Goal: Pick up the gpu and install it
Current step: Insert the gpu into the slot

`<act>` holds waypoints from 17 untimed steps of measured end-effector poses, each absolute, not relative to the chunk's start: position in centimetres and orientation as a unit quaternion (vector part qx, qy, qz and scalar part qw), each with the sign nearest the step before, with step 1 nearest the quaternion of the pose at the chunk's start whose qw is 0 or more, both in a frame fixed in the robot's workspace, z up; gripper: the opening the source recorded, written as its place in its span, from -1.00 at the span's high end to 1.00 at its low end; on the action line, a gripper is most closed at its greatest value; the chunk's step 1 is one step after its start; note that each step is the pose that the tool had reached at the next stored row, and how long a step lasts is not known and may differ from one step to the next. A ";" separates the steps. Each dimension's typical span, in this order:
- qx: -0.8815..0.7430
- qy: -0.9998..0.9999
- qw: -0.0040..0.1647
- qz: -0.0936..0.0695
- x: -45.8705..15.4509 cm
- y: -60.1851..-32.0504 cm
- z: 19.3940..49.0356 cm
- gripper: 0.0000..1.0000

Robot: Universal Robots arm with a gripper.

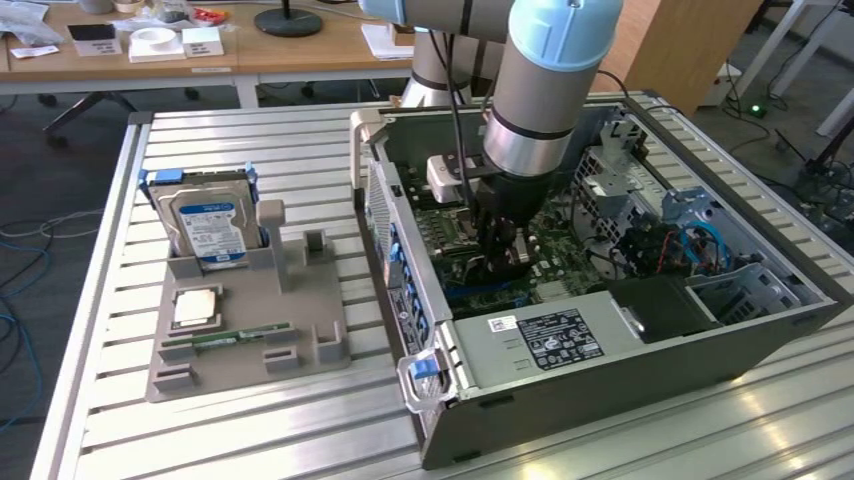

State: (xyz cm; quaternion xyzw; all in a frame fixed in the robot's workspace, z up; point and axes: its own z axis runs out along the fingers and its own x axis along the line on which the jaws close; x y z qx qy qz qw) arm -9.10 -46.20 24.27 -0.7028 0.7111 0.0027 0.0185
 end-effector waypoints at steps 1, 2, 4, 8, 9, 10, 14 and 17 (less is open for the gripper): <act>-0.703 0.711 0.018 0.003 -9.1 -46.2 24.3 0.48; -0.703 0.711 0.018 0.003 -9.1 -46.2 24.3 0.48; -0.703 0.711 0.018 0.003 -9.1 -46.2 24.3 0.48; -0.703 0.711 0.019 0.003 -9.1 -46.2 24.2 0.48; -0.703 0.711 0.018 0.003 -9.1 -46.2 24.2 0.48; -0.703 0.711 0.018 0.003 -9.1 -46.2 24.2 0.48; -0.703 0.711 0.018 0.003 -9.1 -46.2 24.2 0.48; -0.703 0.711 0.018 0.003 -9.1 -46.2 24.1 0.48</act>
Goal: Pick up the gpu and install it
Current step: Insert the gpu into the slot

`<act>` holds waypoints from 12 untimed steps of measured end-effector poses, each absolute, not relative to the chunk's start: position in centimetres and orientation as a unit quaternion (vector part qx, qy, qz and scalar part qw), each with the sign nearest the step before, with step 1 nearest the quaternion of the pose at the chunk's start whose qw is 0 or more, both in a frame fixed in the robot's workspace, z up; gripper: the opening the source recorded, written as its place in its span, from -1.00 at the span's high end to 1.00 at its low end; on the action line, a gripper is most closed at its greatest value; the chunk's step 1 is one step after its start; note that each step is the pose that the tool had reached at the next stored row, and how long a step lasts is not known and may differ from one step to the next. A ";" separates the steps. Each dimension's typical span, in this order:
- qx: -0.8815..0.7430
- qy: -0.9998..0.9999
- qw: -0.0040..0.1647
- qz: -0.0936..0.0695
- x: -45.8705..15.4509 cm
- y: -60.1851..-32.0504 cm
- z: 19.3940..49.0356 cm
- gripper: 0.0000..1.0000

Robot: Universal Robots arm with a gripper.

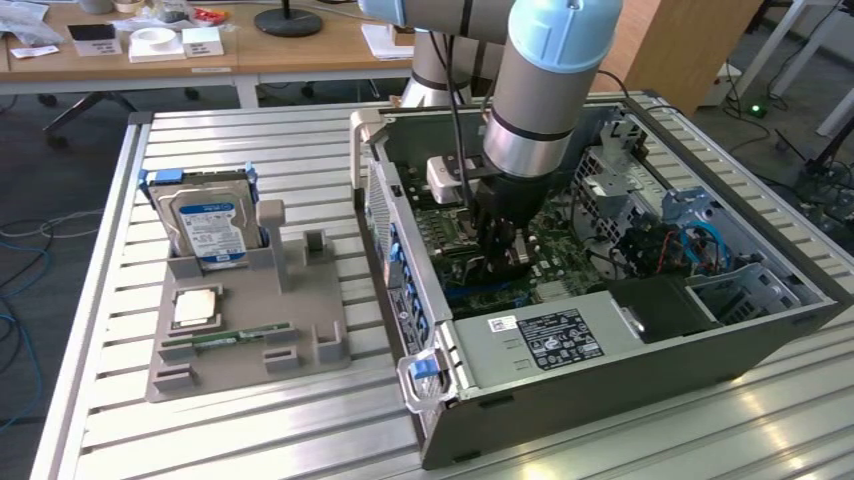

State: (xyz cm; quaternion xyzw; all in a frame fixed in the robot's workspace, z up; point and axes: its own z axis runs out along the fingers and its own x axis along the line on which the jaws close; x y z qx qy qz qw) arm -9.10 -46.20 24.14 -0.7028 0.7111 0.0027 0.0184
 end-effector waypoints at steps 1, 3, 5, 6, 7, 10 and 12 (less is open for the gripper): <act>-0.703 0.711 0.018 0.003 -9.1 -46.2 24.1 0.48; -0.703 0.711 0.018 0.003 -9.1 -46.2 24.1 0.48; -0.703 0.711 0.018 0.003 -9.1 -46.2 24.1 0.48; -0.703 0.711 0.018 0.003 -9.1 -46.2 24.1 0.48; -0.703 0.711 0.018 0.003 -9.1 -46.2 24.1 0.48; -0.703 0.711 0.018 0.003 -9.1 -46.2 24.0 0.48; -0.703 0.711 0.018 0.003 -9.1 -46.2 24.0 0.48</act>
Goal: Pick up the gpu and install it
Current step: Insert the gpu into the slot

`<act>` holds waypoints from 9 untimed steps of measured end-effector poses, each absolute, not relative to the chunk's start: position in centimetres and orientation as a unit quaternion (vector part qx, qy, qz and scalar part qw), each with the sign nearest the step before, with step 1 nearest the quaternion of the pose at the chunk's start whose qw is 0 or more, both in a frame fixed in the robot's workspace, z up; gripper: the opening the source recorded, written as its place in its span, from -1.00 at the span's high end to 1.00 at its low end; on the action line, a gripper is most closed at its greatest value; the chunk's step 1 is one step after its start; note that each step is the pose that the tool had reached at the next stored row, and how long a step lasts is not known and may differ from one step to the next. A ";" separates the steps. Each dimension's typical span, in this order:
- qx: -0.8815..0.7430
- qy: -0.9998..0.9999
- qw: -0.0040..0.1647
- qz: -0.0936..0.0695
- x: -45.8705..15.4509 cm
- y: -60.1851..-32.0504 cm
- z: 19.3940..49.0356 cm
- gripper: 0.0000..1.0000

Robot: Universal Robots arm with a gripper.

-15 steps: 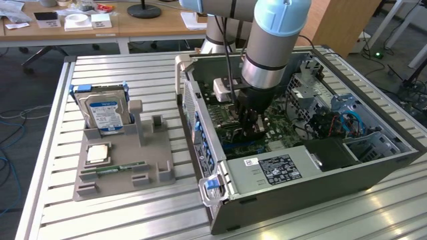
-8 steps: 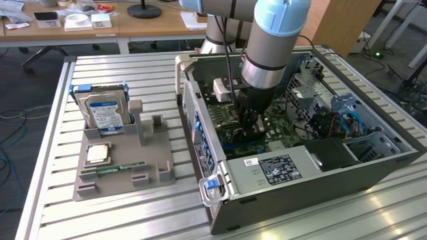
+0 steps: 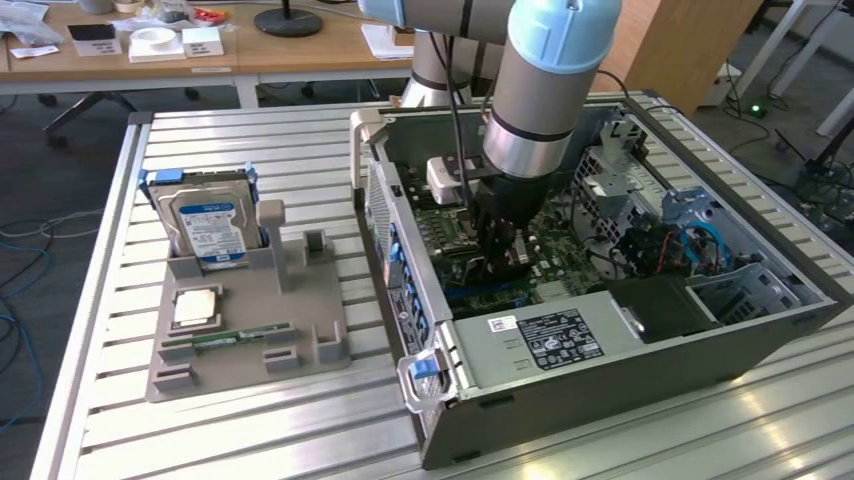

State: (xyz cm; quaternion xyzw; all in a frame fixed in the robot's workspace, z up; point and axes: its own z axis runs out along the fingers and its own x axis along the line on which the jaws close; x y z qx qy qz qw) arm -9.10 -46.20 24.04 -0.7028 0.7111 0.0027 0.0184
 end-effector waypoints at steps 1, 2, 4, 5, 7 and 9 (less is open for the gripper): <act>-0.703 0.711 0.018 0.003 -9.1 -46.2 24.0 0.48; -0.703 0.711 0.018 0.003 -9.1 -46.2 24.0 0.48; -0.703 0.711 0.018 0.003 -9.1 -46.2 24.0 0.48; -0.703 0.711 0.018 0.003 -9.1 -46.2 24.0 0.48; -0.703 0.711 0.018 0.003 -9.1 -46.2 24.0 0.48; -0.703 0.711 0.019 0.003 -9.1 -46.2 23.9 0.48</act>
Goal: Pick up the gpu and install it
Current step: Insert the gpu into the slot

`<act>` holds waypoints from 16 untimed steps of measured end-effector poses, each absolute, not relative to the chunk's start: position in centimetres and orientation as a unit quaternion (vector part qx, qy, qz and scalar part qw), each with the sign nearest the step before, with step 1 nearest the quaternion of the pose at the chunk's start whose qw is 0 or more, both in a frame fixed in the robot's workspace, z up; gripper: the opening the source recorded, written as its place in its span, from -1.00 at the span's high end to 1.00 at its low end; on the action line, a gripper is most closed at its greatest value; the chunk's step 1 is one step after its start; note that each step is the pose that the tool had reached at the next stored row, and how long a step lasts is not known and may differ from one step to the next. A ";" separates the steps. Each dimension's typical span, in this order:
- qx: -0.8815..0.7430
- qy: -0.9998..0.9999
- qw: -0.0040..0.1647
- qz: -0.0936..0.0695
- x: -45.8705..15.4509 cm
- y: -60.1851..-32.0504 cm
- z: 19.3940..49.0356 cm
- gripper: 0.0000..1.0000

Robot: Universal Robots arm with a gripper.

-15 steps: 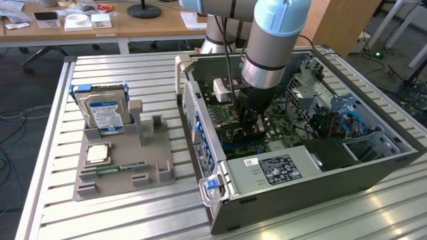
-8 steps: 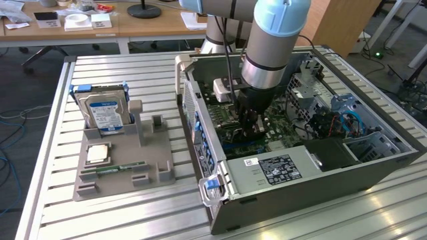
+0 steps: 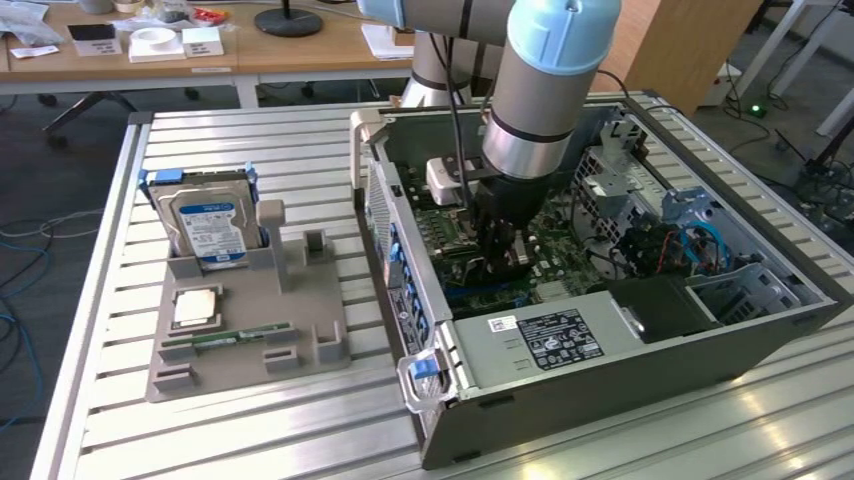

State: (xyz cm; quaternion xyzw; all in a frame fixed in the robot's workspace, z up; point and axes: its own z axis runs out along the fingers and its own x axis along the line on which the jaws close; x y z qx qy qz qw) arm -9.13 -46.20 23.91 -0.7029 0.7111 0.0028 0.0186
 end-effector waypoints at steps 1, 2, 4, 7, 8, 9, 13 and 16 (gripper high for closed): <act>-0.703 0.711 0.019 0.003 -9.1 -46.2 23.9 0.48; -0.703 0.711 0.018 0.003 -9.1 -46.2 23.9 0.48; -0.703 0.711 0.018 0.003 -9.1 -46.2 23.9 0.48; -0.703 0.711 0.019 0.003 -9.1 -46.2 23.8 0.48; -0.703 0.711 0.019 0.003 -9.1 -46.2 23.8 0.48; -0.703 0.711 0.019 0.003 -9.1 -46.2 23.8 0.48; -0.703 0.711 0.018 0.003 -9.1 -46.2 23.9 0.48; -0.703 0.711 0.018 0.003 -9.1 -46.2 23.9 0.48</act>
